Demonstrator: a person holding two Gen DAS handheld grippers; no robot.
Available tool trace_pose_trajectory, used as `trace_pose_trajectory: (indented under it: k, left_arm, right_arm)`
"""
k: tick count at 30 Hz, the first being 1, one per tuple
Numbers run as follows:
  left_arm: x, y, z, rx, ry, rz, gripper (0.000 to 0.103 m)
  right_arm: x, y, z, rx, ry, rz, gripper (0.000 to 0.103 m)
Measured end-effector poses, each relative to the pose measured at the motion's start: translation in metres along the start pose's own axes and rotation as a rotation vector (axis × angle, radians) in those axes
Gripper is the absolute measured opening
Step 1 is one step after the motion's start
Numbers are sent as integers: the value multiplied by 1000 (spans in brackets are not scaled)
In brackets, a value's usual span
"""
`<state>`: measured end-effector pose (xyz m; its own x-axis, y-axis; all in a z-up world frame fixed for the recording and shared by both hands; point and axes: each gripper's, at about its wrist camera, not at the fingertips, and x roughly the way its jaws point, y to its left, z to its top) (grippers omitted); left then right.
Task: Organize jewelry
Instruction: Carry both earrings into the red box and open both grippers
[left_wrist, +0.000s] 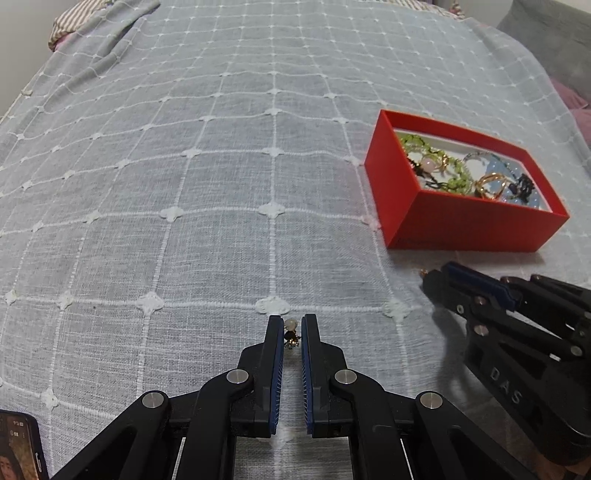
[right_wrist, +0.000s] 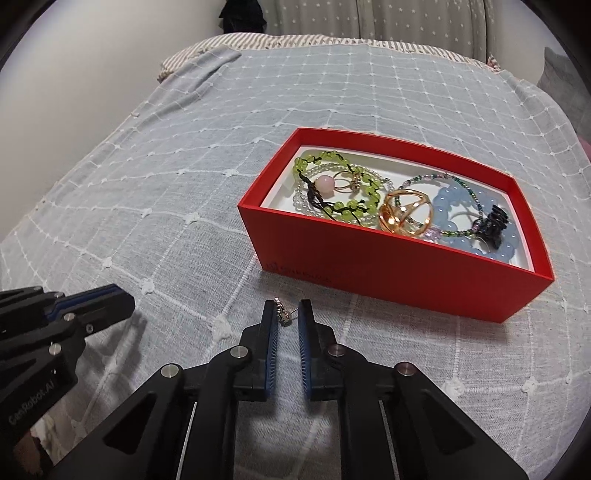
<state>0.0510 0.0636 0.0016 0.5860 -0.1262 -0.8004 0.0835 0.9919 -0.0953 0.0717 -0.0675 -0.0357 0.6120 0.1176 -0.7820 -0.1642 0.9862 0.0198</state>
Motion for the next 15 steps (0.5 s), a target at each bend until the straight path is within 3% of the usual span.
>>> trace_pose_trajectory:
  k: [15]
  left_arm:
    - [-6, -20, 10, -5, -21, -22, 4]
  right_arm:
    - [-41, -36, -15, 21, -10, 4, 12]
